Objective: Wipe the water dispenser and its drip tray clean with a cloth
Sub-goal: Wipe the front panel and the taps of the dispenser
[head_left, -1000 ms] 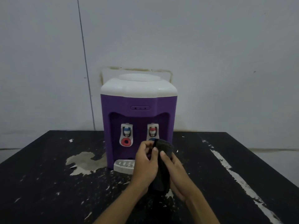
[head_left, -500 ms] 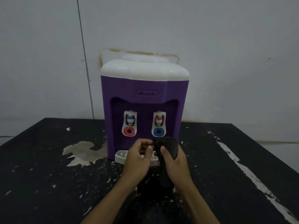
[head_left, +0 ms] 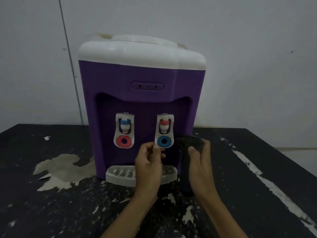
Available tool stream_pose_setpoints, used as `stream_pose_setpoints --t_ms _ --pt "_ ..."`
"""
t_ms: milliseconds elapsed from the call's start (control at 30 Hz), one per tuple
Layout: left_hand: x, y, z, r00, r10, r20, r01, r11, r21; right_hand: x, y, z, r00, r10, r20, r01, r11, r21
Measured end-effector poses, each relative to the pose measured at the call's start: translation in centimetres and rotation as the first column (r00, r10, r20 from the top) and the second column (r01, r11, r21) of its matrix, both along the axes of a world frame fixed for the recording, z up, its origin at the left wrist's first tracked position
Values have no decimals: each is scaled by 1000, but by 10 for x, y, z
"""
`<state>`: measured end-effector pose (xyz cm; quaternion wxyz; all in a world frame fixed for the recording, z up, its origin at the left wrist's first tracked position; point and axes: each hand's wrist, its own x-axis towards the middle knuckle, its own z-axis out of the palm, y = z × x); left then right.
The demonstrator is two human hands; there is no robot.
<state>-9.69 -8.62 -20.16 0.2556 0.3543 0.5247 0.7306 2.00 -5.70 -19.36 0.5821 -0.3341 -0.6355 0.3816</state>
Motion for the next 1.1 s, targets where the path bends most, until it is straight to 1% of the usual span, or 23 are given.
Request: stream_pose_setpoints --t_ms 67,167,233,333,400,500,567,667,767,867,1000,1100 --pt "0 3 -5 1000 0 -9 0 1000 29 0 1 -1 1000 -5 10 5 999 42" --pt "-4 5 -12 997 -61 -47 64 996 58 0 -1 -1 1000 -22 -15 23 997 80" --pt "-6 6 -15 992 -91 -89 98 992 83 0 -2 3 999 -40 -4 40 993 111" --pt "-5 8 -17 985 -92 -145 112 984 137 -4 -2 16 997 -73 33 64 973 224" --pt "-3 10 -18 980 -82 -182 114 978 173 -7 2 26 987 -132 92 95 938 334" --pt "-3 12 -19 974 -73 -216 115 975 192 -9 12 35 940 -300 164 185 850 494" --pt "-5 14 -20 968 -78 -237 123 975 184 -10 17 40 899 -404 168 249 789 562" --pt "-6 15 -22 960 -87 -267 134 978 162 -13 23 45 868 -465 174 264 730 630" --pt "-5 16 -22 960 -82 -268 132 976 171 -13 25 42 857 -474 201 235 707 667" --pt "-5 15 -20 962 -46 -270 96 980 175 -8 24 27 846 -474 243 211 717 664" --pt "-6 12 -20 961 -31 -276 86 979 187 2 22 -2 794 -479 374 144 746 650" --pt "-7 10 -20 959 -37 -281 92 979 182 7 19 -6 788 -474 393 129 751 648"
